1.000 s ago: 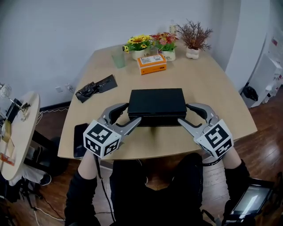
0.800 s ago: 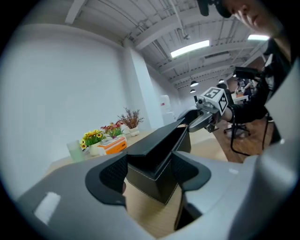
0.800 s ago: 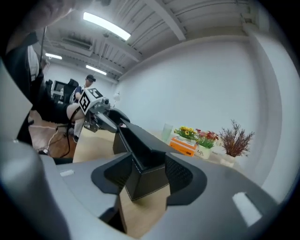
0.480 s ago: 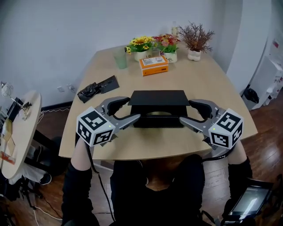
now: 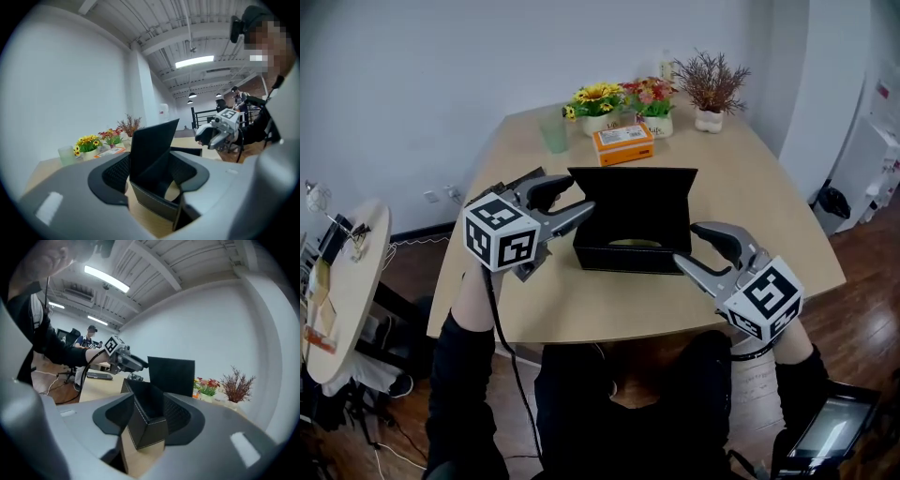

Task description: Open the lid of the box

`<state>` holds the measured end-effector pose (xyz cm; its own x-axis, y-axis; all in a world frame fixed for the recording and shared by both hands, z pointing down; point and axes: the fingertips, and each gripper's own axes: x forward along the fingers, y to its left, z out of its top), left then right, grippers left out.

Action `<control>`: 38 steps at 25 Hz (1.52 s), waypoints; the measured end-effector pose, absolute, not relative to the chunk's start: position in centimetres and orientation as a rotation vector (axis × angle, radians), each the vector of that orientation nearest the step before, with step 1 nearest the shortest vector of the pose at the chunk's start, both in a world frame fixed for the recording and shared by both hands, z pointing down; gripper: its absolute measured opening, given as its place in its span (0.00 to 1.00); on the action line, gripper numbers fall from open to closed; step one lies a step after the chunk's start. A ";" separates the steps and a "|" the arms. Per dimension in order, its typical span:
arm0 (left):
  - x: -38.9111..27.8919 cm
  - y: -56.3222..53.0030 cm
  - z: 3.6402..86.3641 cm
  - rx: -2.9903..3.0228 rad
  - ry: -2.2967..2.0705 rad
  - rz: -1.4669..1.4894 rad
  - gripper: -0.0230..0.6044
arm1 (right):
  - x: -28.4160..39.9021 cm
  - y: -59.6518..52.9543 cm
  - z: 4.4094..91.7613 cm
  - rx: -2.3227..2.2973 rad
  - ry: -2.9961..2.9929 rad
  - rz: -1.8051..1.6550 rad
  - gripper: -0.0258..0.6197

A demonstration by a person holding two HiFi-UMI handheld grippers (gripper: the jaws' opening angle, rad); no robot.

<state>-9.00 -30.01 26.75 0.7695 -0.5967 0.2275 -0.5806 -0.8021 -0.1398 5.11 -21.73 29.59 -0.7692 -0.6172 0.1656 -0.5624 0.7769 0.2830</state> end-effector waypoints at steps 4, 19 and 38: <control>-8.3 -33.0 26.1 -2.910 1.008 -0.355 0.42 | 4.7 -22.1 32.1 0.893 -2.678 -0.235 0.32; -8.1 -37.3 33.1 -3.104 1.162 -0.548 0.34 | 5.1 -22.4 32.0 0.901 -2.710 -0.156 0.25; -12.8 -15.8 23.4 -2.574 1.322 0.198 0.30 | 10.4 -20.4 24.7 1.431 -2.918 -0.300 0.19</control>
<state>-12.77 -15.82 23.36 0.5815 -0.7808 -0.2285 -0.8134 -0.5619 -0.1504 10.38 -20.44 24.74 -0.6093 -0.7700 -0.1891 -0.7924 0.5999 0.1105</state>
